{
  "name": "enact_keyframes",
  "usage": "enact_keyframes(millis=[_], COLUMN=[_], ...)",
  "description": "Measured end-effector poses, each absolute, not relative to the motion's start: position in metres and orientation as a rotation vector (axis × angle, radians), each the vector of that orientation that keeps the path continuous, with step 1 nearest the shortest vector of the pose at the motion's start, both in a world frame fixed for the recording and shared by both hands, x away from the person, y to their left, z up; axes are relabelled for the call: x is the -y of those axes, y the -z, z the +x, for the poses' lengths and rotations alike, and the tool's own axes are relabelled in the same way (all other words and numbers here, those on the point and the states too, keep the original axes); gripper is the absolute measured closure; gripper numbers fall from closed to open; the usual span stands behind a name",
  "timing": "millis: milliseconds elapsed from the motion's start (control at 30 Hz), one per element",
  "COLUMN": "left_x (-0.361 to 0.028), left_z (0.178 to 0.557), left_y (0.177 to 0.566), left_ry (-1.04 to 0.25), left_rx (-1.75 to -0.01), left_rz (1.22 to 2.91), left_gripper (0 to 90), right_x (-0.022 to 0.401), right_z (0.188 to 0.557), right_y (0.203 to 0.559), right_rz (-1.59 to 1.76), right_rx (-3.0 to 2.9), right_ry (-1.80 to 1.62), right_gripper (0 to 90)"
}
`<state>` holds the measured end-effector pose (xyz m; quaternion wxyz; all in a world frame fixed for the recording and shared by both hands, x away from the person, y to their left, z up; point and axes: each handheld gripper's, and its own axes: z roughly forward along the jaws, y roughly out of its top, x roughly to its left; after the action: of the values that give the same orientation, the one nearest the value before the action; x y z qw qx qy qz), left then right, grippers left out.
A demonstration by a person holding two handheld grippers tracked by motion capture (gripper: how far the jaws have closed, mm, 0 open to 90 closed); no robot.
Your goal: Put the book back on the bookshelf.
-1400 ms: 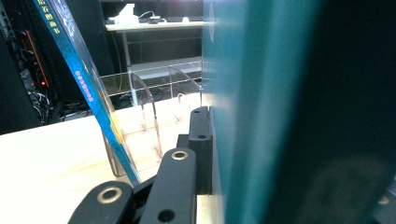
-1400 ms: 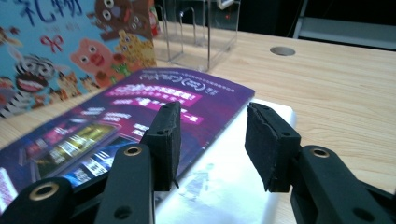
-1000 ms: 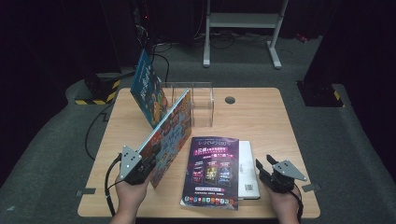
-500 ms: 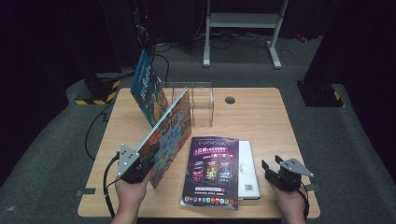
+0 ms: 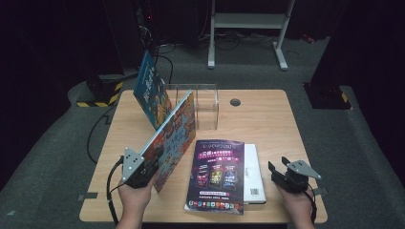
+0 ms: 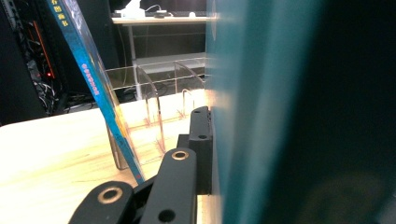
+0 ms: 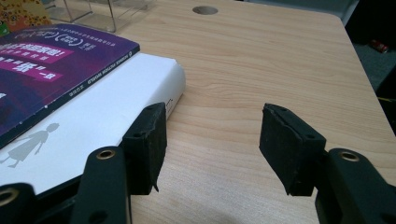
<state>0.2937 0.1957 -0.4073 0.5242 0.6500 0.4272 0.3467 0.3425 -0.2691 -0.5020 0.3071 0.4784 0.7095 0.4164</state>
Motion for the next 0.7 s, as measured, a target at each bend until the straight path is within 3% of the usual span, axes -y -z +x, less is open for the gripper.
enact_keyframes(millis=[700], left_x=[-0.194], left_z=[0.2877], left_y=[0.4045], left_ry=[-0.826], left_rx=[-1.081], left_rz=[1.548], left_gripper=[80.7], right_x=[0.2709], right_z=[0.3394], right_y=[0.4955], right_rz=[1.256], right_rx=[-1.867], right_ry=[-1.137], right_gripper=[41.5])
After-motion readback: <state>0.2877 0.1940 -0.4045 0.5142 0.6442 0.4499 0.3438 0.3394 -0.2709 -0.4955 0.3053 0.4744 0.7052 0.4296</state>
